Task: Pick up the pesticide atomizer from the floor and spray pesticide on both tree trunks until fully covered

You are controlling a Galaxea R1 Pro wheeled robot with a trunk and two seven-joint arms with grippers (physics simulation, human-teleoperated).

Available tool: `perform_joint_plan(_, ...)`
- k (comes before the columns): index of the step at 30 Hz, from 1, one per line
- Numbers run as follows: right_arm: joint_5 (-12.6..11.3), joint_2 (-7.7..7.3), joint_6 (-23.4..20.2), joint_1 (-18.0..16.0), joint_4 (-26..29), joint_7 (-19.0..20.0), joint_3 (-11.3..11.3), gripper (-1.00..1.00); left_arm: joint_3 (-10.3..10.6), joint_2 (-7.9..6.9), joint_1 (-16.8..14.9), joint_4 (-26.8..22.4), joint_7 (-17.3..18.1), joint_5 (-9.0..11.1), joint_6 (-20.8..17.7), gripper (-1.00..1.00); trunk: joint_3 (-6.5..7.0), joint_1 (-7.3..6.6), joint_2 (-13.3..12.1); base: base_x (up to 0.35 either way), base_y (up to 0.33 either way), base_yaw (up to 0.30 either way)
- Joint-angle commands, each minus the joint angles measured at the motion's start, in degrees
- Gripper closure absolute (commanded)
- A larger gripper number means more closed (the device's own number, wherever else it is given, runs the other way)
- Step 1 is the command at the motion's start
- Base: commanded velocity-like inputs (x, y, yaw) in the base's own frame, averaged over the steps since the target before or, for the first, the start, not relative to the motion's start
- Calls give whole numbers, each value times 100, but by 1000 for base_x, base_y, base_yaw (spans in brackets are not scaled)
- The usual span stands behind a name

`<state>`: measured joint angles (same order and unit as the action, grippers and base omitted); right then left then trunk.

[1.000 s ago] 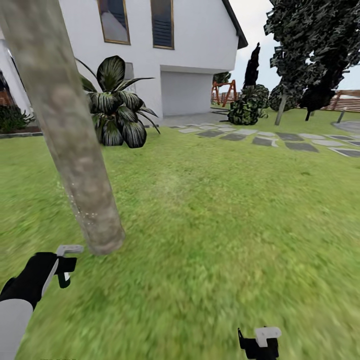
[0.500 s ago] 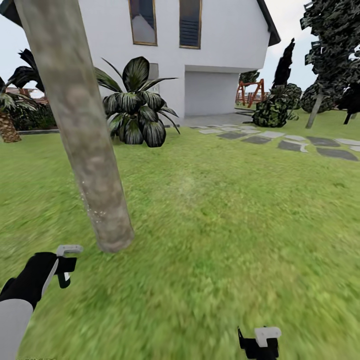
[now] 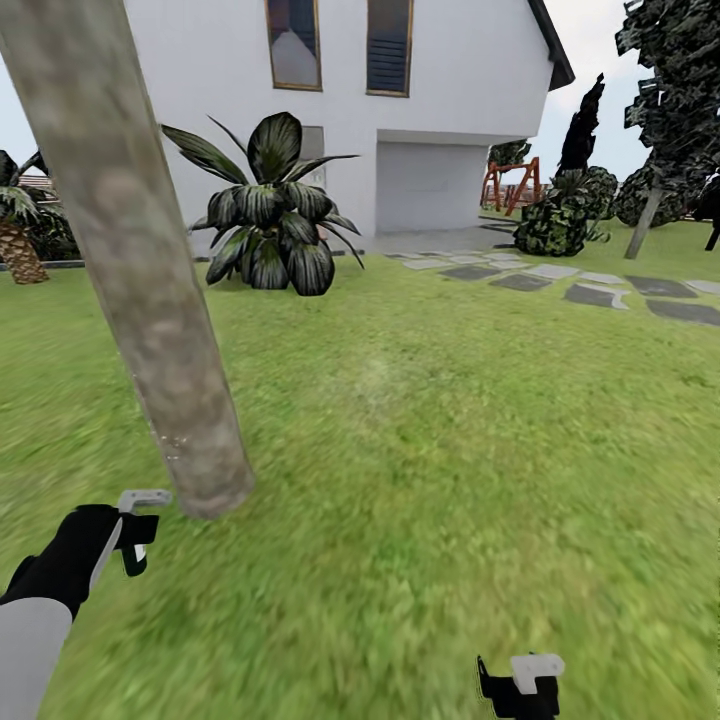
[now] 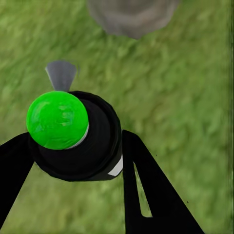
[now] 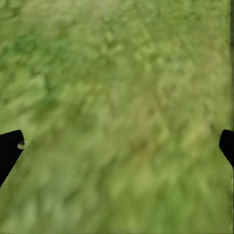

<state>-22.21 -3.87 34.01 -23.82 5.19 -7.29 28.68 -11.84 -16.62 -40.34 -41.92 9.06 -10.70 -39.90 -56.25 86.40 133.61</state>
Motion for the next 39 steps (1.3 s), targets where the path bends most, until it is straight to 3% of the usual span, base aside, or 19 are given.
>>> perform_joint_plan(1,-1,0,0,0,0,0,0,-100,-1,1,0,0,0,-2,0,100,0,0,0,105,-258,0)
perform_joint_plan(11,-3,13,0,0,0,-8,6,-100,19,4,-14,-39,0,-2,-3,100,0,0,0,-48,-216,73)
perform_joint_plan(19,3,17,0,0,0,-9,6,-100,84,17,-98,-743,104,7,-110,100,0,0,0,-8,-7,274)
perform_joint_plan(23,6,18,0,0,0,-9,6,-100,135,265,-232,-751,105,0,-138,100,0,0,0,0,0,277)
perform_joint_plan(25,6,18,0,0,0,-9,6,-100,267,329,-444,-737,105,-2,-211,100,0,0,0,0,0,276)
perform_joint_plan(27,6,18,0,0,0,-9,6,-100,460,347,-645,-737,163,3,-536,100,0,0,0,0,0,174)
perform_joint_plan(29,6,13,0,0,0,-9,4,-100,672,338,-823,-738,746,-35,-726,100,0,0,0,0,0,24)
perform_joint_plan(30,6,7,0,0,0,-9,1,-100,690,327,-842,-735,821,-55,-734,100,0,0,0,0,0,6)
perform_joint_plan(35,0,-6,0,0,0,-9,-2,-100,701,95,-826,-746,891,-112,-730,100,0,0,0,0,0,0)
perform_joint_plan(39,-2,-9,0,0,0,-9,-3,-100,713,122,-810,-754,882,-110,-721,100,0,0,0,66,-81,0)
